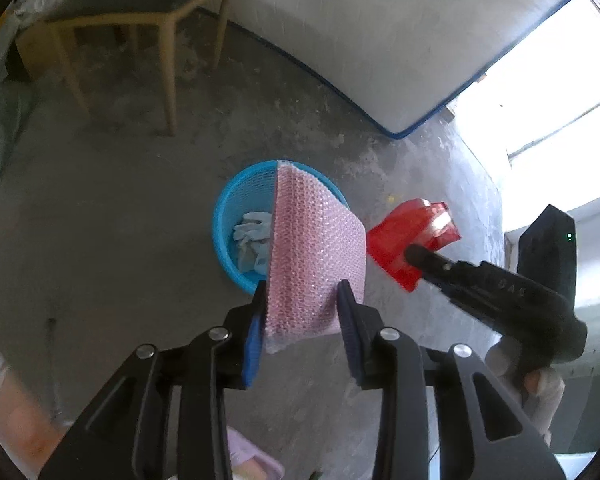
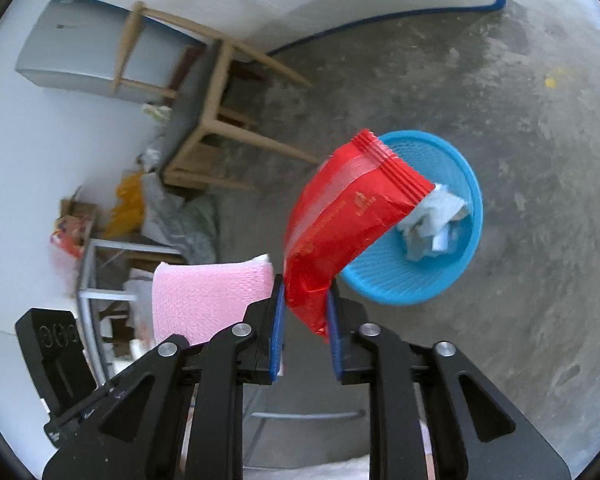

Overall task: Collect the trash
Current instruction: 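Open both grippers to drop the sponge and red packet into the wastebasket, then move both grippers back over the table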

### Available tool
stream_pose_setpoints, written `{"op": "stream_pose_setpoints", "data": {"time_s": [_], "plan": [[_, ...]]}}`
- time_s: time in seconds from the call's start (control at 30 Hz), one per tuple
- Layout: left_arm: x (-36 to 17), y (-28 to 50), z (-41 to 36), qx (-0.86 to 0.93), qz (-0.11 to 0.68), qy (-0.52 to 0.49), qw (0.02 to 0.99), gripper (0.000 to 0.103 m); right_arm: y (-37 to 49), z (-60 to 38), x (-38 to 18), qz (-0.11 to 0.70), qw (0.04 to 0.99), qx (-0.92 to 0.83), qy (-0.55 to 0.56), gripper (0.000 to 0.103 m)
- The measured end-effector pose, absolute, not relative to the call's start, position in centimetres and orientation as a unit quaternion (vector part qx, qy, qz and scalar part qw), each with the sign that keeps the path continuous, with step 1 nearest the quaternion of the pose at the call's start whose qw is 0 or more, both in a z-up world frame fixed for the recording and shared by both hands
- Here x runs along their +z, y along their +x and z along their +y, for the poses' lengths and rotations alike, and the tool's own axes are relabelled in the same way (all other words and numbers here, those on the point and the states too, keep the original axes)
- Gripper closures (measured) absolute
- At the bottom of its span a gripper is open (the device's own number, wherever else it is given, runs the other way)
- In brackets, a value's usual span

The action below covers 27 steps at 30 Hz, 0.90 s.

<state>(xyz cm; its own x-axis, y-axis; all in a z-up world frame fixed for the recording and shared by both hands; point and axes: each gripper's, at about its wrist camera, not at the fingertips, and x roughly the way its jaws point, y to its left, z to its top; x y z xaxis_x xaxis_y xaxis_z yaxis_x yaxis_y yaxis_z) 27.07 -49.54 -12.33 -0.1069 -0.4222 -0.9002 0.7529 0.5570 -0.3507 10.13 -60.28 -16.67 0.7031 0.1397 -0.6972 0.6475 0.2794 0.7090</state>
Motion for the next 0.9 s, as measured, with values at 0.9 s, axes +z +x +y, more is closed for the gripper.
{"op": "stream_pose_setpoints", "data": {"time_s": [0.9], "plan": [[10.1, 27.8, -25.8, -0.45, 0.391, 0.044, 0.802, 0.032, 5.2, -56.2, -14.4, 0.379, 0.78, -0.174, 0.467, 0.042]]}}
